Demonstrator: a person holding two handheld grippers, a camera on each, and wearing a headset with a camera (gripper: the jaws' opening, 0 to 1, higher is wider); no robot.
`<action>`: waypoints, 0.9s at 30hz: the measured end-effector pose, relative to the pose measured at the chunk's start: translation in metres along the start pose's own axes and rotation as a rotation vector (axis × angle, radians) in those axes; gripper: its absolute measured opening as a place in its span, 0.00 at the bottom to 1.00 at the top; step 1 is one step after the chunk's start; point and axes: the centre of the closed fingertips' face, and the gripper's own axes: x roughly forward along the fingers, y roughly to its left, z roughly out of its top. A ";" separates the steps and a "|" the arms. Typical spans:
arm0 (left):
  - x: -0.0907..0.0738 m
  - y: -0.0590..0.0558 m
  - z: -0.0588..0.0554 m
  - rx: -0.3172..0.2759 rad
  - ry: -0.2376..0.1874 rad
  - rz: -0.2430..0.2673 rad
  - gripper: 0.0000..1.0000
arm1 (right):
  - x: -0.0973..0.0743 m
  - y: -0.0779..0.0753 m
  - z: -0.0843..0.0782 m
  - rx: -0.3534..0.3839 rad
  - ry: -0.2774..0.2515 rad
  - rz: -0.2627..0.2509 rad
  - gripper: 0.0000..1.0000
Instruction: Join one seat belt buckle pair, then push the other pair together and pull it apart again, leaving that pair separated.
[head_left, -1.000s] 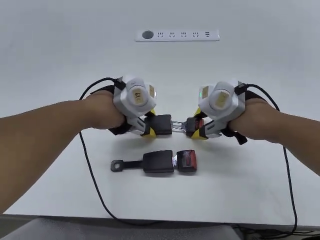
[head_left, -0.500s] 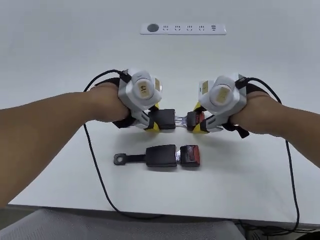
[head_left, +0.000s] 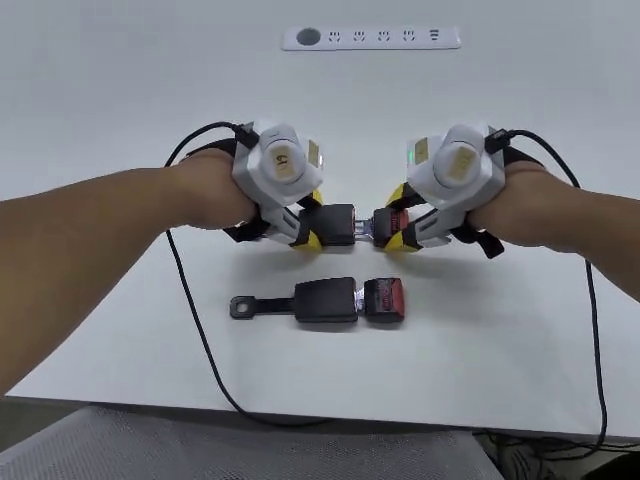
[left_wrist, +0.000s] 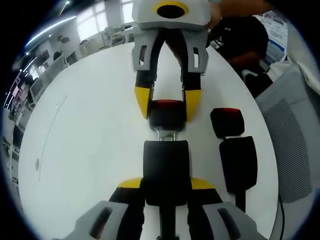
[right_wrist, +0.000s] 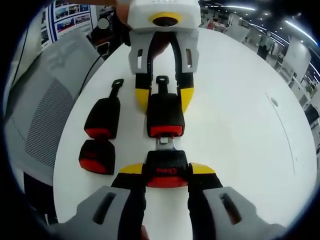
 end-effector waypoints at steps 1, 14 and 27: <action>0.000 0.000 0.000 0.000 0.001 -0.001 0.33 | 0.000 0.000 0.001 0.001 0.000 0.002 0.30; 0.000 -0.002 -0.001 0.000 -0.012 0.000 0.32 | 0.012 0.001 0.008 -0.009 0.001 0.009 0.30; 0.000 -0.003 -0.001 -0.008 -0.006 0.004 0.32 | 0.013 -0.002 0.014 -0.009 0.004 0.008 0.30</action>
